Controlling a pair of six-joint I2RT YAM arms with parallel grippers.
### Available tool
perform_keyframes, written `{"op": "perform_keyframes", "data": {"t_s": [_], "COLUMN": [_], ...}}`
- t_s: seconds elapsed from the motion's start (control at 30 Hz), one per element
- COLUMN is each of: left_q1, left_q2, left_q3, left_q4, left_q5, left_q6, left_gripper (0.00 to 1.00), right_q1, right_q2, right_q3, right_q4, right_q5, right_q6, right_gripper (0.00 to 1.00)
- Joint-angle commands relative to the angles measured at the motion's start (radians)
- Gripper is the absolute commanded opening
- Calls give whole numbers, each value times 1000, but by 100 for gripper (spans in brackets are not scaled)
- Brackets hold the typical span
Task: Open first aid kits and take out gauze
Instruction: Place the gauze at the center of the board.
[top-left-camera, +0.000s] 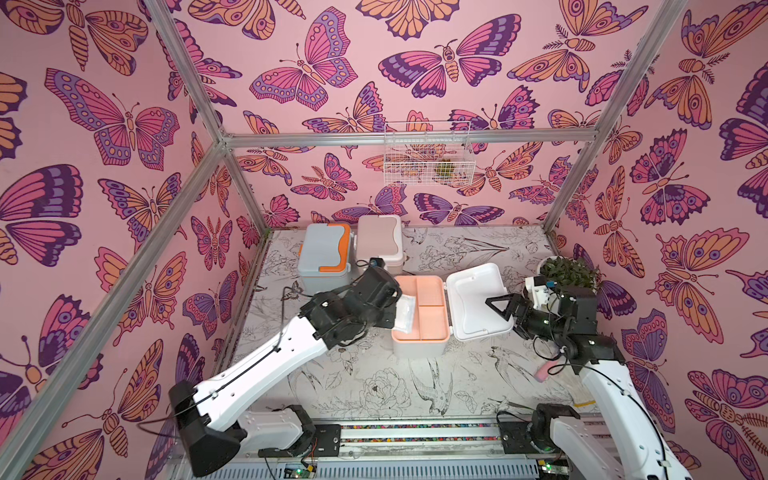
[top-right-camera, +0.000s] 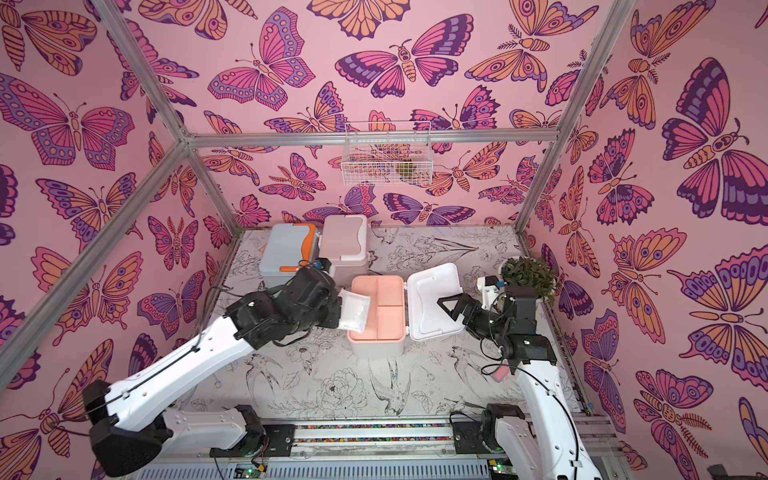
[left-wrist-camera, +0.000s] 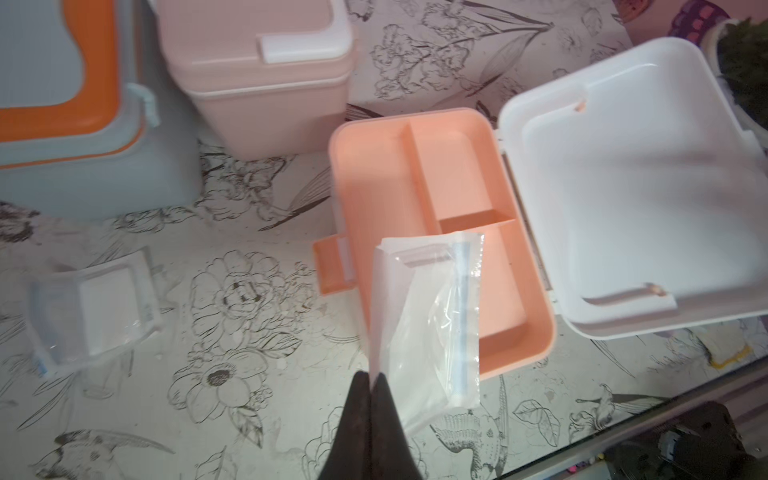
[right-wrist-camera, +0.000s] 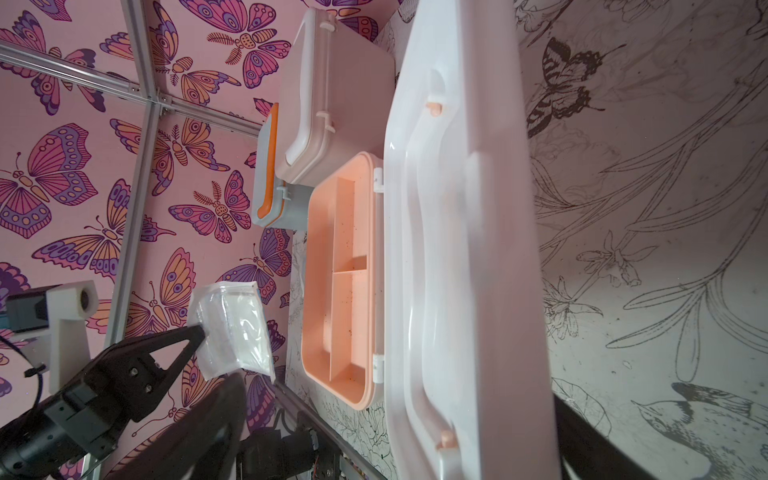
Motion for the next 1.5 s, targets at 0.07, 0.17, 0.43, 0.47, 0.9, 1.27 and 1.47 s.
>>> {"op": "perform_keyframes", "data": {"t_s": [0.07, 0.17, 0.43, 0.47, 0.9, 1.27, 1.47], "left_q1": [193, 262, 400, 409, 438, 459, 460], "left_q2": [-160, -171, -23, 1, 243, 352, 359], "left_q3": [-149, -200, -272, -278, -255, -210, -201], "left_q4": [-159, -212, -244, -240, -262, -291, -298], "left_q5": [-42, -92, -136, -141, -156, -194, -209], "left_q6": [-5, -16, -1, 3, 38, 37, 36], "left_gripper": [0, 0, 0, 0, 0, 0, 0], "right_q1": [10, 10, 11, 11, 18, 24, 25], "right_q2": [-9, -1, 13, 15, 5, -9, -19], "right_q3": [-16, -22, -28, -28, -23, -19, -16], "right_q4": [8, 18, 31, 32, 8, -14, -25], "right_q5": [-24, -27, -33, -33, -27, -19, -14], "right_q6": [-5, -2, -1, -2, -14, -24, -26], "right_gripper": [99, 99, 99, 99, 99, 99, 99]}}
